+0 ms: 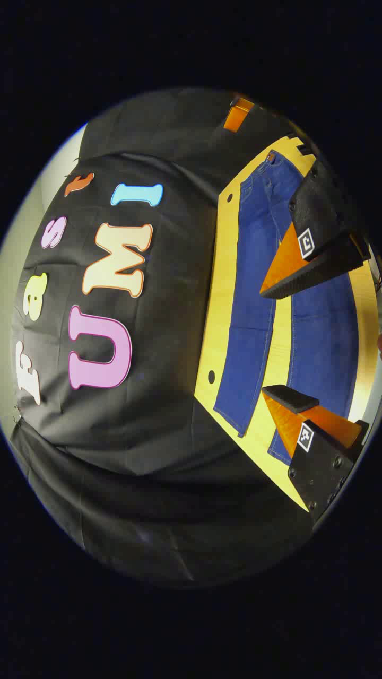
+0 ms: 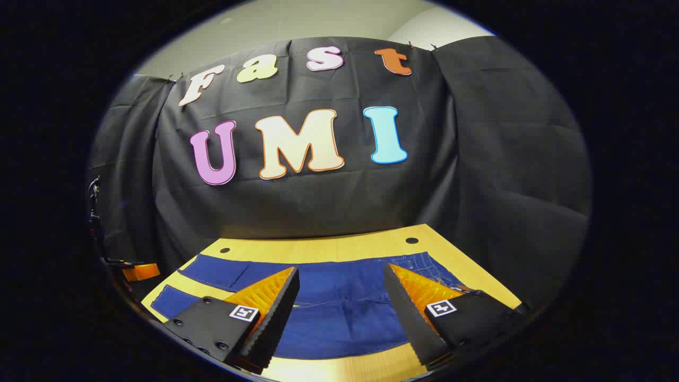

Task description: Grasp the waist and the cuffs of the jeans and fold them to make the two legs overlap; first hold the waist and fold one-third of the jeans toward the cuffs, then hold the cuffs and fold the remaining one-third in the same direction to finish folding.

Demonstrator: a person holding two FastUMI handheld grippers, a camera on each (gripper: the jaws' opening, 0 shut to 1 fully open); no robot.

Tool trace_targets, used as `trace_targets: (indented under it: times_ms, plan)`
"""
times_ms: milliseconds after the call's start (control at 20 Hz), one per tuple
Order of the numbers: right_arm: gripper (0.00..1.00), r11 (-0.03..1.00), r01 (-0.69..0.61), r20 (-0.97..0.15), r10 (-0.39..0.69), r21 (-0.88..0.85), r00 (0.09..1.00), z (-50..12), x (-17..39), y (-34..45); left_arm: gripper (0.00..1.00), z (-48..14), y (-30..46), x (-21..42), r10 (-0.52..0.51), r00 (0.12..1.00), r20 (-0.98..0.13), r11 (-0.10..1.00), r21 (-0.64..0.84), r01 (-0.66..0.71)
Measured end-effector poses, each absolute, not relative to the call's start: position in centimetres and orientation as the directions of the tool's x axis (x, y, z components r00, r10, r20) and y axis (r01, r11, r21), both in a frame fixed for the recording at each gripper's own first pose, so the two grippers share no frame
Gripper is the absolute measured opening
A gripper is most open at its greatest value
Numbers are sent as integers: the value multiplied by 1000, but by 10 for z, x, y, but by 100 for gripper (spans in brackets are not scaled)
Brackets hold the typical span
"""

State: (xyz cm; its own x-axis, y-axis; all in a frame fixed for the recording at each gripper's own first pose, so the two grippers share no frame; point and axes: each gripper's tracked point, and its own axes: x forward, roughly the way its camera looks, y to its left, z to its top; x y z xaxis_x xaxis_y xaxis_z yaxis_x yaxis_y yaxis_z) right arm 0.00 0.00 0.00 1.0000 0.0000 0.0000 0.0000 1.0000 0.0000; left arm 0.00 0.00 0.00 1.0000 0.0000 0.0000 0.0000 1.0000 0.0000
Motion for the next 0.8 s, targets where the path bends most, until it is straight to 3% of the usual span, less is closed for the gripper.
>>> trace_targets:
  times_ms: [50, 500, 550, 600, 800]
  plan:
    - [98, 1000, 2, -2, -2, 1, 1000, -1, -1, -1, 94, -2, -2, 1, -11, 1000, -6, 1000, -5, 11]
    - [98, 999, 14, -24, -14, -36, 1000, -7, -10, -6, 96, -28, -9, 2, -67, 996, -67, 997, -33, 64]
    - [93, 999, 14, -24, -14, -35, 1000, -7, -10, -6, 96, -27, -7, 2, -66, 996, -67, 997, -36, 64]
    - [98, 999, 13, -27, -14, -35, 1000, -9, -10, -6, 96, -28, -5, 1, -67, 995, -67, 997, -40, 65]
    - [98, 999, 8, -48, -10, -52, 999, -19, -11, -7, 96, -42, -3, -3, -119, 986, -118, 993, -11, 119]
